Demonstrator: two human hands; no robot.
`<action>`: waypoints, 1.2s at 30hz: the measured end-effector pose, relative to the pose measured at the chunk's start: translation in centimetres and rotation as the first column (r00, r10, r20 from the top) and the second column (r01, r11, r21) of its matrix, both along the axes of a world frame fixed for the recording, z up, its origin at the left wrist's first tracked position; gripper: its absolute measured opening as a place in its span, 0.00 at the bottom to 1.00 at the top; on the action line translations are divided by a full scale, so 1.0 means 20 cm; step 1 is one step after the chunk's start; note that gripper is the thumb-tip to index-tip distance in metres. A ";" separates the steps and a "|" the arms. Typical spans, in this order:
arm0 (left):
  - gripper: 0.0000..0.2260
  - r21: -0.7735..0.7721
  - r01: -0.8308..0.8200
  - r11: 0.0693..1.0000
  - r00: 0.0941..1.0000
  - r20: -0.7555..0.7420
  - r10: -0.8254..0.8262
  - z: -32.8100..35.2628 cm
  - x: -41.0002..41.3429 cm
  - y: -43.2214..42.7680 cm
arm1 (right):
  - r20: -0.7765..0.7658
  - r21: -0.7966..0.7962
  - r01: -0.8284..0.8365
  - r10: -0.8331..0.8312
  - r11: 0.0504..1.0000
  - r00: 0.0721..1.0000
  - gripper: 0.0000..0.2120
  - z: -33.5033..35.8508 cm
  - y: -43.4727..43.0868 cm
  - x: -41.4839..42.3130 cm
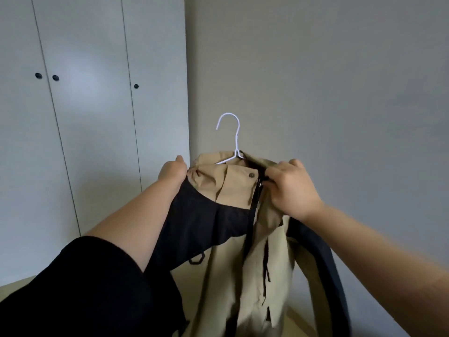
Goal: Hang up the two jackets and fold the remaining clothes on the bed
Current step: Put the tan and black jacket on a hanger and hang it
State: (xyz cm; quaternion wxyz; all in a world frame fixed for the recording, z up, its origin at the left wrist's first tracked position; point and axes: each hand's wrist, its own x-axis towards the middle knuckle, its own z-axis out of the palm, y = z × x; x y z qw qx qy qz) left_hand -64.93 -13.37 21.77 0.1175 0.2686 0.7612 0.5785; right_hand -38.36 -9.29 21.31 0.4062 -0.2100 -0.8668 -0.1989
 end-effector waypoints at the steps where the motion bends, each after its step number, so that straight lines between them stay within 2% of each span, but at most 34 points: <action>1: 0.21 0.000 -0.014 1.000 1.000 -0.001 0.014 -0.01 -0.01 -0.01 | 0.012 -0.024 -0.025 0.026 0.999 1.000 0.10 -0.03 -0.02 0.01; 2: 0.21 -0.004 -0.012 1.000 1.000 -0.012 0.012 -0.02 -0.02 -0.01 | 0.120 -0.088 -0.004 0.014 0.996 0.993 0.11 -0.06 -0.04 0.02; 3: 0.21 -0.013 0.001 1.000 0.999 -0.037 -0.001 -0.03 -0.01 0.00 | 0.305 -0.155 0.113 -0.062 0.981 0.950 0.09 -0.09 -0.07 0.02; 4: 0.22 -0.029 0.015 0.999 0.997 -0.070 -0.017 -0.05 0.00 0.01 | 0.489 -0.160 0.264 -0.156 0.951 0.858 0.08 -0.12 -0.10 0.00; 5: 0.23 -0.054 0.030 0.998 0.993 -0.111 -0.036 -0.07 0.02 0.02 | 0.599 -0.139 0.330 -0.186 0.934 0.779 0.08 -0.15 -0.12 -0.01; 7: 0.23 -0.111 0.072 0.991 0.974 -0.206 -0.094 -0.12 0.08 0.04 | 0.732 -0.213 0.343 -0.082 0.915 0.676 0.13 -0.16 -0.16 -0.05; 8: 0.23 -0.133 0.086 0.987 0.957 -0.264 -0.119 -0.14 0.10 0.06 | 0.749 -0.353 0.347 0.040 0.869 0.661 0.17 -0.16 -0.17 -0.05; 9: 0.23 -0.145 0.090 0.985 0.937 -0.324 -0.133 -0.16 0.12 0.07 | 0.677 -0.560 0.331 0.189 0.759 0.712 0.19 -0.15 -0.16 -0.04; 10: 0.24 -0.143 0.093 0.985 0.917 -0.372 -0.141 -0.17 0.13 0.07 | 0.500 -0.754 0.247 0.288 0.608 0.816 0.19 -0.14 -0.14 -0.02; 11: 0.24 -0.129 0.099 0.987 0.901 -0.409 -0.144 -0.18 0.14 0.07 | 0.245 -0.870 0.090 0.267 0.485 0.932 0.18 -0.12 -0.11 0.01; 12: 0.24 -0.114 0.105 0.988 0.889 -0.434 -0.144 -0.19 0.14 0.06 | -0.024 -0.874 -0.078 0.117 0.480 0.993 0.15 -0.10 -0.05 0.04; 13: 0.24 -0.103 0.106 0.989 0.879 -0.455 -0.142 -0.20 0.15 0.05 | -0.214 -0.799 -0.142 -0.056 0.585 0.975 0.12 -0.09 0.01 0.07; 14: 0.24 -0.099 0.106 0.990 0.868 -0.476 -0.140 -0.20 0.15 0.05 | -0.294 -0.733 -0.108 -0.169 0.671 0.941 0.08 -0.09 0.08 0.10; 15: 0.23 -0.096 0.108 0.990 0.856 -0.497 -0.142 -0.20 0.16 0.04 | -0.291 -0.728 -0.065 -0.222 0.682 0.931 0.05 -0.09 0.13 0.11; 17: 0.22 -0.095 0.125 0.988 0.829 -0.536 -0.156 -0.19 0.18 0.05 | -0.143 -0.799 0.010 -0.206 0.601 0.968 0.10 -0.12 0.18 0.09; 18: 0.21 -0.096 0.133 0.986 0.820 -0.548 -0.164 -0.19 0.19 0.06 | -0.086 -0.800 0.048 -0.195 0.598 0.977 0.09 -0.13 0.19 0.06; 19: 0.20 -0.098 0.139 0.985 0.814 -0.556 -0.170 -0.19 0.20 0.07 | -0.065 -0.775 0.068 -0.187 0.628 0.980 0.09 -0.14 0.18 0.04; 21: 0.20 -0.105 0.149 0.983 0.809 -0.559 -0.182 -0.19 0.21 0.08 | -0.040 -0.705 0.109 -0.192 0.701 0.981 0.16 -0.14 0.18 0.01; 23: 0.21 -0.115 0.163 0.980 0.813 -0.547 -0.199 -0.21 0.20 0.09 | 0.003 -0.665 0.166 -0.220 0.728 0.975 0.15 -0.12 0.19 0.03; 26: 0.22 -0.109 0.206 0.972 0.804 -0.548 -0.232 -0.23 0.20 0.08 | -0.053 -0.596 0.216 -0.307 0.774 0.950 0.08 -0.10 0.22 0.07; 29: 0.21 -0.111 0.224 0.968 0.779 -0.576 -0.247 -0.24 0.22 0.10 | -0.232 -0.560 0.200 -0.384 0.804 0.894 0.07 -0.15 0.23 0.10; 31: 0.21 -0.106 0.200 0.974 0.774 -0.593 -0.224 -0.24 0.22 0.12 | -0.299 -0.649 0.106 -0.381 0.754 0.875 0.11 -0.17 0.24 0.13; 33: 0.21 -0.088 0.138 0.986 0.787 -0.595 -0.163 -0.25 0.18 0.13 | -0.347 -0.794 -0.092 -0.324 0.601 0.880 0.17 -0.18 0.26 0.19; 34: 0.21 -0.073 0.110 0.991 0.800 -0.585 -0.131 -0.26 0.16 0.13 | -0.330 -0.845 -0.136 -0.305 0.517 0.893 0.19 -0.20 0.27 0.22; 36: 0.21 -0.051 0.077 0.996 0.823 -0.560 -0.092 -0.27 0.12 0.12 | -0.200 -0.899 -0.053 -0.300 0.434 0.933 0.23 -0.25 0.26 0.26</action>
